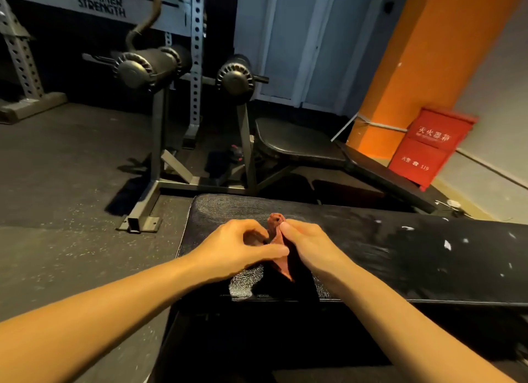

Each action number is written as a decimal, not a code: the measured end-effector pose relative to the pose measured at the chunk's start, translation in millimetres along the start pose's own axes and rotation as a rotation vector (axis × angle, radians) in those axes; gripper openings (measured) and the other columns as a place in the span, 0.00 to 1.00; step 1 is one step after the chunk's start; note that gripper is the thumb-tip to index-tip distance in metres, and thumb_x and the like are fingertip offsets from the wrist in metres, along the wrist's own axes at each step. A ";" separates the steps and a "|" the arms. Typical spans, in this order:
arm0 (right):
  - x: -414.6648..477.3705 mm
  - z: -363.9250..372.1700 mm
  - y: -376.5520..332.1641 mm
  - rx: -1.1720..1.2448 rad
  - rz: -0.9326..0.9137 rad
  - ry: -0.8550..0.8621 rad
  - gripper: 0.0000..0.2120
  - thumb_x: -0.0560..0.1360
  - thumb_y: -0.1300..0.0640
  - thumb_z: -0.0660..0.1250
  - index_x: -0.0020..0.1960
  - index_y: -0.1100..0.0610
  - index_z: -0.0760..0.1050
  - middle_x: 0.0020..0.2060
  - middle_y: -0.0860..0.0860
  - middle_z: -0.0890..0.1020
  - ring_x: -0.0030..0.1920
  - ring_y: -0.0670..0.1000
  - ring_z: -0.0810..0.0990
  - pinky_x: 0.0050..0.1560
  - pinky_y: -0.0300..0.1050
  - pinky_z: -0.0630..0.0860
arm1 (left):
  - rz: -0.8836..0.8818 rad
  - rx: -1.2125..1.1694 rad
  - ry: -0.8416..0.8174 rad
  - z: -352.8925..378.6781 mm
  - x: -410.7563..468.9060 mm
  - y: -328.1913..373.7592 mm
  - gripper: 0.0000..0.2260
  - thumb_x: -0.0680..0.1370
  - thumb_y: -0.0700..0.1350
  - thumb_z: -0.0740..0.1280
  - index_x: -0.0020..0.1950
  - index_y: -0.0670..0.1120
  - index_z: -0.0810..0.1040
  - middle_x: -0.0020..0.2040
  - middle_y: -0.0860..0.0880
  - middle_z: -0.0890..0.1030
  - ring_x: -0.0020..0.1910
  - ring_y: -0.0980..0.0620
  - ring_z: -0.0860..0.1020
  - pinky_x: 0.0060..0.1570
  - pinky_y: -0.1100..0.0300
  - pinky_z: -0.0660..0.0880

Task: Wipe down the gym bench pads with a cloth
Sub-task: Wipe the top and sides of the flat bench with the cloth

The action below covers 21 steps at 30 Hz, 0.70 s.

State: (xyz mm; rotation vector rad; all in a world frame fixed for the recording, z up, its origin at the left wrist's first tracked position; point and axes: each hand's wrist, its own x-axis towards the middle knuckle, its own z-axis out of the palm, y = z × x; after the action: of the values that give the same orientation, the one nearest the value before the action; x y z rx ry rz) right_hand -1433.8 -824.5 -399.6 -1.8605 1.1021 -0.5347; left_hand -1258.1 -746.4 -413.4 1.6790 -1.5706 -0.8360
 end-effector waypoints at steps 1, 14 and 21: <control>-5.7 -0.3 -3.6 0.087 0.043 -0.013 0.16 0.85 0.54 0.59 0.47 0.58 0.83 0.44 0.57 0.86 0.43 0.50 0.81 0.47 0.46 0.75 | 0.016 -0.031 0.023 4.7 0.1 4.9 0.24 0.65 0.71 0.75 0.50 0.56 0.83 0.46 0.57 0.86 0.47 0.58 0.83 0.55 0.51 0.80; -18.4 -53.6 0.8 0.449 0.204 -0.026 0.17 0.74 0.56 0.68 0.54 0.69 0.81 0.46 0.61 0.81 0.44 0.55 0.79 0.49 0.50 0.70 | 0.064 -0.314 0.253 -26.1 19.6 14.1 0.04 0.78 0.41 0.72 0.46 0.41 0.82 0.34 0.53 0.81 0.35 0.60 0.78 0.36 0.70 0.72; -17.7 -43.7 -9.3 0.582 0.181 -0.305 0.02 0.77 0.63 0.66 0.46 0.60 0.78 0.43 0.56 0.80 0.41 0.52 0.79 0.42 0.44 0.75 | 0.077 -0.453 0.357 -27.7 33.8 6.1 0.04 0.78 0.45 0.73 0.51 0.47 0.85 0.46 0.47 0.87 0.49 0.47 0.85 0.52 0.54 0.81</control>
State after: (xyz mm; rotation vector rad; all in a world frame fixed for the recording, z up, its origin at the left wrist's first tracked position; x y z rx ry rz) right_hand -1469.7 -827.9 -367.8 -1.2691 0.7916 -0.3955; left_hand -1236.4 -778.9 -392.9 1.3407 -1.0973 -0.7361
